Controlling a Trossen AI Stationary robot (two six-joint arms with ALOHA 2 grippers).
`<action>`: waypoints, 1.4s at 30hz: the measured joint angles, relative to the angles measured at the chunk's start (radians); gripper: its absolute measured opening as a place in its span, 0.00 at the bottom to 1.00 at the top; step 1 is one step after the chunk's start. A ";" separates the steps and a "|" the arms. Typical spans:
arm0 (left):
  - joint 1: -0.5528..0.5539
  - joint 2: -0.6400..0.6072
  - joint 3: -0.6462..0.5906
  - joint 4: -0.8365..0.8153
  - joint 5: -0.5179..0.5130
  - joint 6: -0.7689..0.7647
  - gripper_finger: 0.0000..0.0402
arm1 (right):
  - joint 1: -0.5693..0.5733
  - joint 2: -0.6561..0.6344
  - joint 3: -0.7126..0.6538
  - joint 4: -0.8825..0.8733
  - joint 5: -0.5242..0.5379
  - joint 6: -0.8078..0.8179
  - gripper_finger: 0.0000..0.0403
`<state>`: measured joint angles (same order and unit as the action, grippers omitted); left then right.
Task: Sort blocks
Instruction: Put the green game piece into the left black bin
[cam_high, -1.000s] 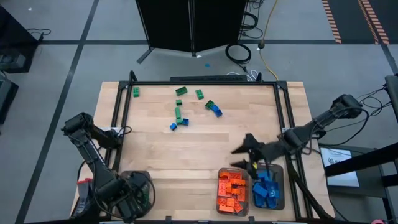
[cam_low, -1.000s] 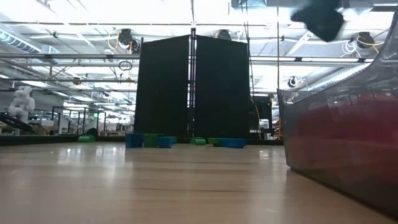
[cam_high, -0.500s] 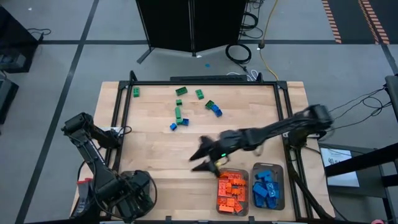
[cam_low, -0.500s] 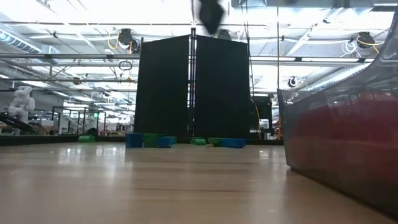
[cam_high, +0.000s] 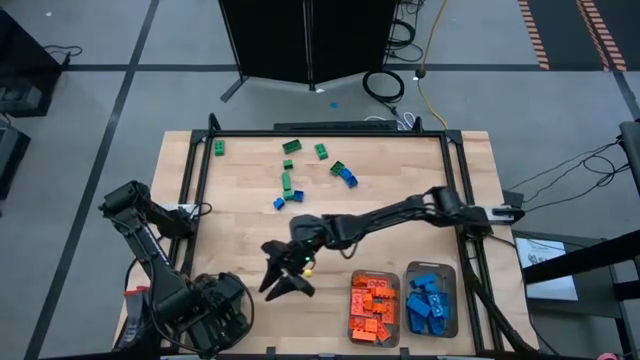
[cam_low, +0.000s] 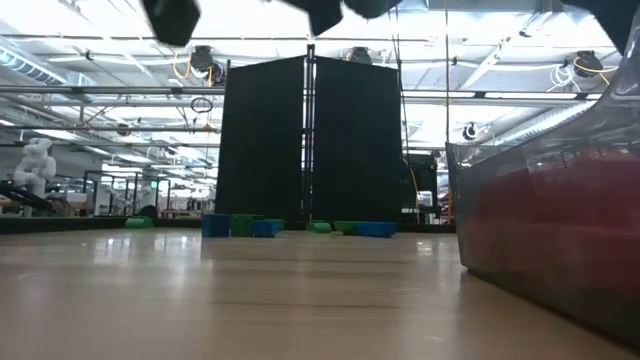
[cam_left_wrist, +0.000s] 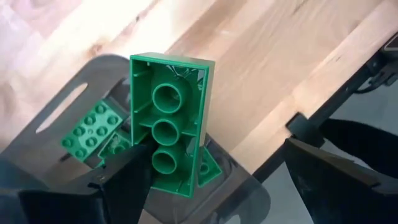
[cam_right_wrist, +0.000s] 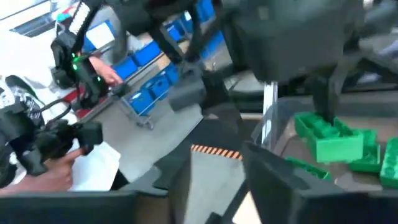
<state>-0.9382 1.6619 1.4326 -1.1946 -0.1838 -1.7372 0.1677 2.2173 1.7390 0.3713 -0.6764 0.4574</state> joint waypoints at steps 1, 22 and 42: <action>0.000 0.000 0.000 0.000 -0.010 0.000 0.87 | -0.002 0.023 0.017 -0.003 -0.010 0.000 0.30; 0.000 0.000 0.000 -0.048 -0.053 -0.007 0.88 | -0.041 0.213 0.122 0.161 0.018 0.001 0.00; -0.041 0.000 0.000 -0.072 0.027 -0.030 0.88 | -0.040 0.416 0.478 -0.092 -0.028 -0.078 0.00</action>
<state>-0.9790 1.6619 1.4330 -1.2665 -0.1572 -1.7674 0.1279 2.6337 2.2173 0.2789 -0.7041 0.3790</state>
